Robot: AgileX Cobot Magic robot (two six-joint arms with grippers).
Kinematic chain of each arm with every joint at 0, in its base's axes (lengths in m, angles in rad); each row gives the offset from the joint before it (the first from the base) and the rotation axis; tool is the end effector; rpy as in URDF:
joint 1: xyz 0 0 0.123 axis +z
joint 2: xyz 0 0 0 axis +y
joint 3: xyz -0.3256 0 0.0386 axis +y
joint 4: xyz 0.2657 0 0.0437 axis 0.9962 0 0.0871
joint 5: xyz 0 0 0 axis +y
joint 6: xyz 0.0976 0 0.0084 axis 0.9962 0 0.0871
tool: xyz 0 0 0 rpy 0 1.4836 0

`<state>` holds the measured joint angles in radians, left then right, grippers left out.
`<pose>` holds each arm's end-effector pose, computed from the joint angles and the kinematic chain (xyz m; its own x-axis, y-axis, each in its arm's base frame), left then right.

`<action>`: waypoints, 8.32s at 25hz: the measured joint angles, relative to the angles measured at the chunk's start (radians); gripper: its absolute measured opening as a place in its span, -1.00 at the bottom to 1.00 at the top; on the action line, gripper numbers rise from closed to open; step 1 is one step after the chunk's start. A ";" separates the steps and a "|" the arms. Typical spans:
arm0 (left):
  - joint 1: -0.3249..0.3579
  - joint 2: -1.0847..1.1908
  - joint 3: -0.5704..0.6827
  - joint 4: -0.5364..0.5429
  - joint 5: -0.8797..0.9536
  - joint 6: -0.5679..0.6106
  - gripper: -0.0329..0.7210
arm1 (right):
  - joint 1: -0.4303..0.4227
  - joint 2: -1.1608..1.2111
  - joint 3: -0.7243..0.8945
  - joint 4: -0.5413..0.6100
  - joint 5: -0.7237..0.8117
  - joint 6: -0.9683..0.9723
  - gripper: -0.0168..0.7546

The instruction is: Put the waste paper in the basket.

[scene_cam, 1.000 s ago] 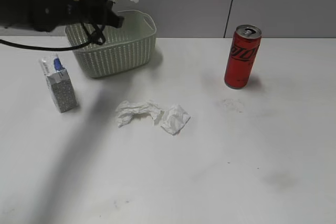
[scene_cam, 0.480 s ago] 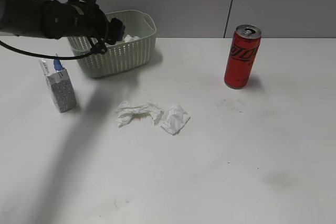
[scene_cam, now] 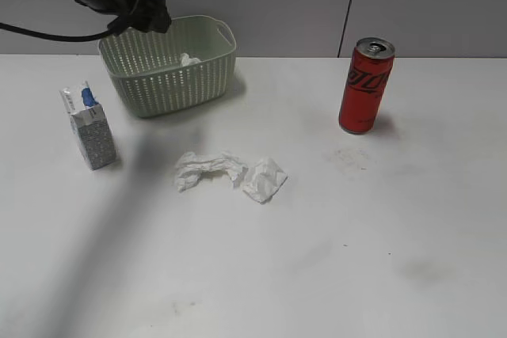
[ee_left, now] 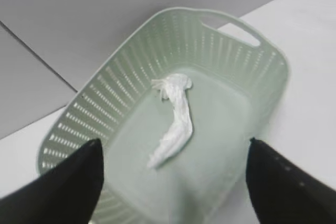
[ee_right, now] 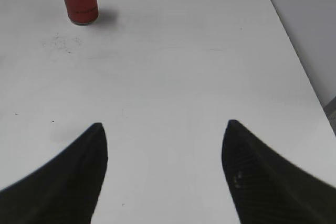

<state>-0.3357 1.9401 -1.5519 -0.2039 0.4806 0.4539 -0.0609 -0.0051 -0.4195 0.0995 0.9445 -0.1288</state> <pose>0.4556 -0.1687 0.2844 -0.5297 0.4687 -0.7069 0.5543 0.8221 0.1297 -0.0125 0.0087 0.2684 -0.4145 -0.0449 -0.9089 -0.0416 0.9987 -0.0304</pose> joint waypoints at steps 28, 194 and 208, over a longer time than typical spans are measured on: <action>-0.176 0.013 0.264 -0.220 0.212 0.596 0.65 | 0.000 0.000 0.000 0.001 0.000 0.000 0.38; -0.007 0.120 0.019 -0.214 -0.417 0.253 0.67 | 0.000 0.000 0.000 0.001 0.000 0.000 0.58; 0.143 -0.119 0.019 -0.247 -0.076 0.155 0.79 | 0.000 0.000 0.000 0.001 0.000 0.000 0.57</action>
<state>-0.1922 1.8206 -1.5329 -0.4505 0.4050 0.6086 -0.0609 -0.0051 -0.4195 0.1001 0.9445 -0.1288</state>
